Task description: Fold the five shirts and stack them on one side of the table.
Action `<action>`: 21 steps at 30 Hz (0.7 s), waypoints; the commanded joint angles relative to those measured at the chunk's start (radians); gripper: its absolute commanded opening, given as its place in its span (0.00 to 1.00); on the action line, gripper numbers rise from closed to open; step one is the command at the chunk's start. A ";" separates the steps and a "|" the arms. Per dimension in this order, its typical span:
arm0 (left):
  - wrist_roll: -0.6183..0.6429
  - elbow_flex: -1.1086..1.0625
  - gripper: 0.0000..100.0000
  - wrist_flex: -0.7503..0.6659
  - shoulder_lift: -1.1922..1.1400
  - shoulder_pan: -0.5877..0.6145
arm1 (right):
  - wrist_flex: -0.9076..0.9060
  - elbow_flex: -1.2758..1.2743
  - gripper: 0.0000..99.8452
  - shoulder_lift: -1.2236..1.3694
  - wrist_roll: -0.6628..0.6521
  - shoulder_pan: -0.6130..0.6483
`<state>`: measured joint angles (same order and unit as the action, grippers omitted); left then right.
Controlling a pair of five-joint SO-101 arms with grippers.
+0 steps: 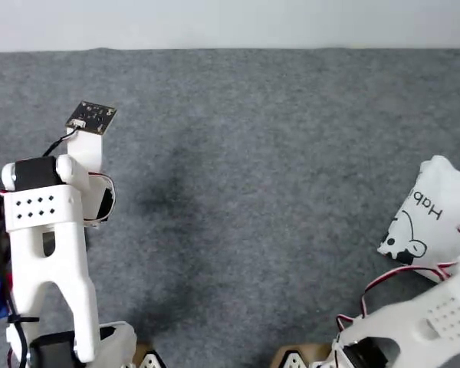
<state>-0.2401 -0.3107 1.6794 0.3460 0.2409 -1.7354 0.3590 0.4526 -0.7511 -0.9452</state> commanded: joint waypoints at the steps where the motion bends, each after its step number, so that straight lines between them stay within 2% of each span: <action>1: -0.003 0.008 0.00 0.011 0.034 -0.011 | -0.022 0.041 0.01 -0.130 -0.005 0.091; 3: -0.002 0.008 0.00 0.011 0.034 -0.011 | 0.002 0.041 0.01 -0.133 -0.002 0.139; 10: 0.020 0.008 0.00 0.021 0.057 -0.005 | 0.225 -0.032 0.01 0.010 0.152 0.203; 15: 0.040 0.002 0.00 0.034 0.172 -0.005 | 0.114 -0.026 0.01 0.122 0.146 0.222; 21: 0.034 -0.013 0.00 0.052 0.278 0.018 | -0.033 0.110 0.01 0.024 0.149 0.222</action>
<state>-0.2094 -0.3199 1.7192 0.5623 0.2409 -1.7016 0.3636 0.5800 -0.6084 -0.7396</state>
